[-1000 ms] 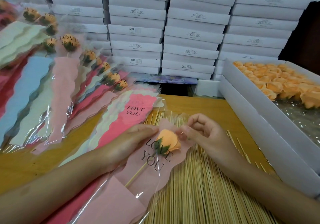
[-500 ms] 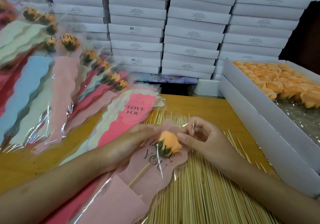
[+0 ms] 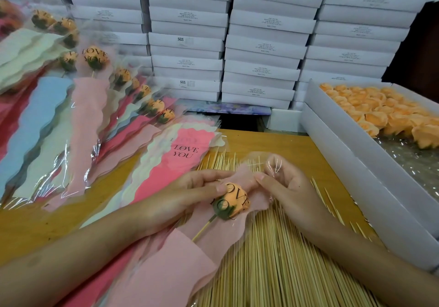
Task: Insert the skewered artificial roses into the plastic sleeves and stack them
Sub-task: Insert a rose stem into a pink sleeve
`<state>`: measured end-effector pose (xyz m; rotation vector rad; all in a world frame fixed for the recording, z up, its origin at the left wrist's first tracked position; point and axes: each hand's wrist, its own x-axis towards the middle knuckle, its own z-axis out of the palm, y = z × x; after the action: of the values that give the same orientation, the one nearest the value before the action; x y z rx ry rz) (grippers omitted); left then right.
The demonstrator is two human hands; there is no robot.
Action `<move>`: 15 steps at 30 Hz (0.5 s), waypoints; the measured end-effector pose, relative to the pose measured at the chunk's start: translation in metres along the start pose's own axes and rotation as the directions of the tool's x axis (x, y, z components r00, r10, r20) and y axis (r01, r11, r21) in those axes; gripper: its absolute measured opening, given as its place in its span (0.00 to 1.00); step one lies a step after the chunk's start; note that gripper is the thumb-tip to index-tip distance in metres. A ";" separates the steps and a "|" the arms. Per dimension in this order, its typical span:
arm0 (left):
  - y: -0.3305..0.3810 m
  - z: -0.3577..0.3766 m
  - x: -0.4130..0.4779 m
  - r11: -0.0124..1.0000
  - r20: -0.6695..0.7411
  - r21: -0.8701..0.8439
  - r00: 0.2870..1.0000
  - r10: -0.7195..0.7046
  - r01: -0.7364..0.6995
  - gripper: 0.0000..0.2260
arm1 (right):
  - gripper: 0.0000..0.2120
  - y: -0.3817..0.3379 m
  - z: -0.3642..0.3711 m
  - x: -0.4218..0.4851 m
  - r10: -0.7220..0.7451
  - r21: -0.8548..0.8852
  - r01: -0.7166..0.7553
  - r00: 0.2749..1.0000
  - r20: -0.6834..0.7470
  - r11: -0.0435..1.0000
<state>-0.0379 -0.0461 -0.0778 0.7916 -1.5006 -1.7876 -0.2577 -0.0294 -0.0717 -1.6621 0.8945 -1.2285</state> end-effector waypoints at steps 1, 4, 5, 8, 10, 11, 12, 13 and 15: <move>0.000 0.001 0.000 1.000 0.000 0.001 1.000 0.000 0.000 0.21 | 0.13 -0.001 0.001 0.000 0.000 0.003 0.000 1.000 0.001 1.000; 0.002 0.002 0.000 1.000 0.004 0.011 1.000 -0.003 0.003 0.21 | 0.15 -0.002 0.001 0.001 -0.005 0.012 0.005 1.000 0.006 1.000; 0.002 0.002 -0.001 1.000 0.003 0.016 1.000 -0.006 0.006 0.21 | 0.17 -0.003 0.002 0.000 -0.004 0.019 0.004 1.000 0.006 1.000; 0.003 0.003 -0.003 0.999 -0.006 0.033 1.000 -0.022 0.022 0.21 | 0.12 -0.001 -0.001 0.001 0.007 0.016 -0.007 1.000 -0.014 1.000; 0.004 0.003 -0.003 0.999 -0.018 0.023 0.999 -0.034 0.034 0.21 | 0.05 0.001 -0.004 0.002 0.016 0.021 -0.015 0.999 -0.041 1.000; 0.004 0.003 -0.004 0.999 -0.024 0.016 0.999 -0.036 0.037 0.21 | 0.11 0.000 -0.004 0.003 0.018 0.025 -0.017 0.998 -0.065 1.000; 0.004 0.004 -0.004 0.999 -0.029 0.014 0.999 -0.038 0.039 0.21 | 0.14 0.000 -0.005 0.003 0.019 0.029 -0.017 0.995 -0.093 0.999; 0.005 0.004 -0.005 0.999 -0.031 0.015 0.999 -0.040 0.040 0.21 | 0.15 0.000 -0.006 0.004 0.016 0.027 -0.012 0.991 -0.136 1.000; 0.006 0.006 -0.005 0.999 -0.037 0.012 0.999 -0.031 0.031 0.21 | 0.15 0.001 -0.006 0.005 0.006 -0.001 -0.006 0.980 -0.198 1.000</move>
<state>-0.0387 -0.0393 -0.0705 0.8541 -1.4851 -1.7783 -0.2623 -0.0350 -0.0699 -1.5564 1.0205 -1.4075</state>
